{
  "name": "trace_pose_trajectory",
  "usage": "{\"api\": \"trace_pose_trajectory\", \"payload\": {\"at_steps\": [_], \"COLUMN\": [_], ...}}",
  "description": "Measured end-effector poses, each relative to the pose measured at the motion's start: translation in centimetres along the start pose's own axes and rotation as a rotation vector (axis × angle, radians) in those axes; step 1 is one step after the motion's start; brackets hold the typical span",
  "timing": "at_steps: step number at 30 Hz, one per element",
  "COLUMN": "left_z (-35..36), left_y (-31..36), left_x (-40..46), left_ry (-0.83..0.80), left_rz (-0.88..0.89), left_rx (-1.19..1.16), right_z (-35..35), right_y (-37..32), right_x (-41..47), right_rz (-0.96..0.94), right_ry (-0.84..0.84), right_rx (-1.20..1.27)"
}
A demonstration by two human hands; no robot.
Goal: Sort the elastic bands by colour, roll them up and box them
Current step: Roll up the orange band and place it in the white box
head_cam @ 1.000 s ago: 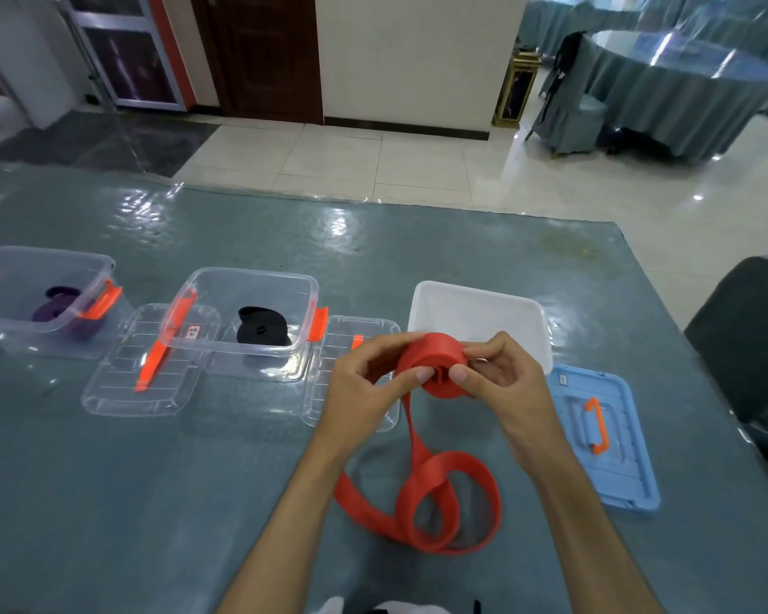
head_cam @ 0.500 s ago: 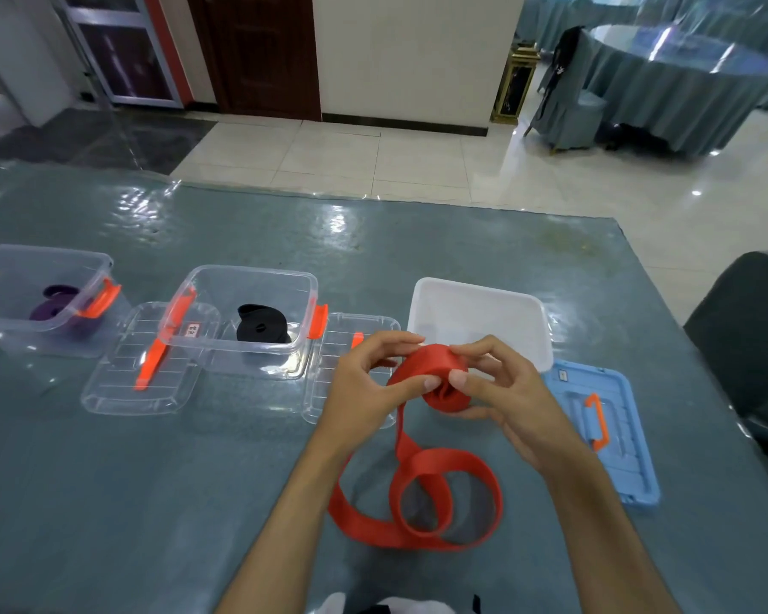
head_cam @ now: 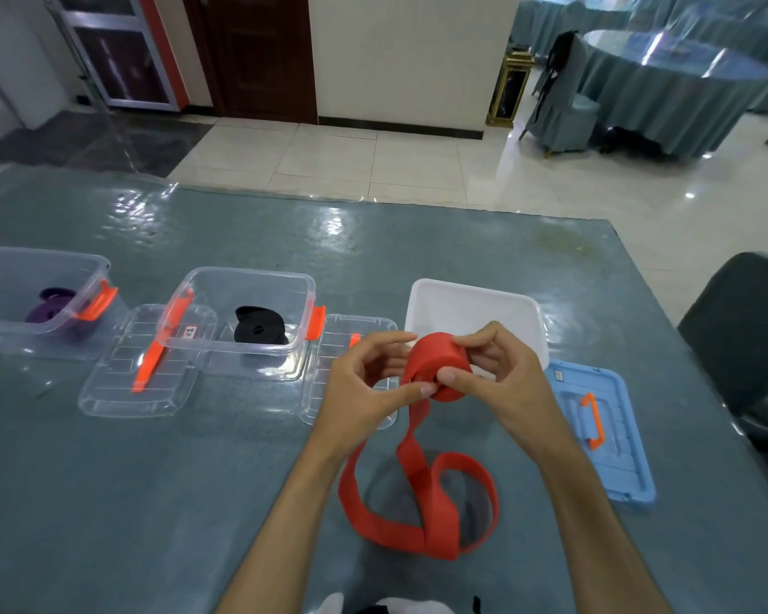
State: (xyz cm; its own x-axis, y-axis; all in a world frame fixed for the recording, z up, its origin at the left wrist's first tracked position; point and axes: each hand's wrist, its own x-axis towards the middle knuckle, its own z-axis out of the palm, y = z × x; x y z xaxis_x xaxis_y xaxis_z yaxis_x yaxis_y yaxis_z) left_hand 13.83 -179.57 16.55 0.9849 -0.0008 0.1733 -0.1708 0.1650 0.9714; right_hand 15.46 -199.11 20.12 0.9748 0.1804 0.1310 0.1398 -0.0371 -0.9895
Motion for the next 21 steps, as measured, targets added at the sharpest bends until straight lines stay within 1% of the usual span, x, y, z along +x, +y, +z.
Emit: {"api": "trace_pose_trajectory", "payload": {"at_steps": [2,5,7,10,13,16,19,21], "left_z": [0.5,1.0,1.2,1.0,0.6,0.5,0.3,-0.2], "left_y": [0.1,0.3,0.6,0.8,1.1,0.9,0.3,-0.1], "left_x": [-0.2,-0.2,-0.1,0.1,0.2,0.3,0.0,0.0], "left_ry": [0.037,0.05,0.04,0.041,0.049,0.012,0.026,0.025], "left_rz": [0.03,0.053,0.04,0.031,0.014,0.016,-0.006,0.018], "left_rx": [-0.004,-0.022,-0.042,-0.044,-0.039,-0.035,0.002,0.037], "right_z": [-0.4,-0.2,0.2,0.3,-0.1,-0.3,-0.4,-0.4], "right_y": [0.0,0.1,0.0,-0.1,0.1,0.2,0.1,0.3], "right_x": [0.1,-0.1,-0.3,-0.2,-0.1,-0.2,-0.1,-0.1], "right_rz": [-0.012,-0.015,-0.01,-0.009,0.029,0.034,0.024,0.018], "right_ry": [0.03,0.065,0.049,0.01,0.023,0.027,0.039,0.033], "right_rx": [-0.03,0.091,0.147,0.098,0.035,0.032,0.022,0.028]}}
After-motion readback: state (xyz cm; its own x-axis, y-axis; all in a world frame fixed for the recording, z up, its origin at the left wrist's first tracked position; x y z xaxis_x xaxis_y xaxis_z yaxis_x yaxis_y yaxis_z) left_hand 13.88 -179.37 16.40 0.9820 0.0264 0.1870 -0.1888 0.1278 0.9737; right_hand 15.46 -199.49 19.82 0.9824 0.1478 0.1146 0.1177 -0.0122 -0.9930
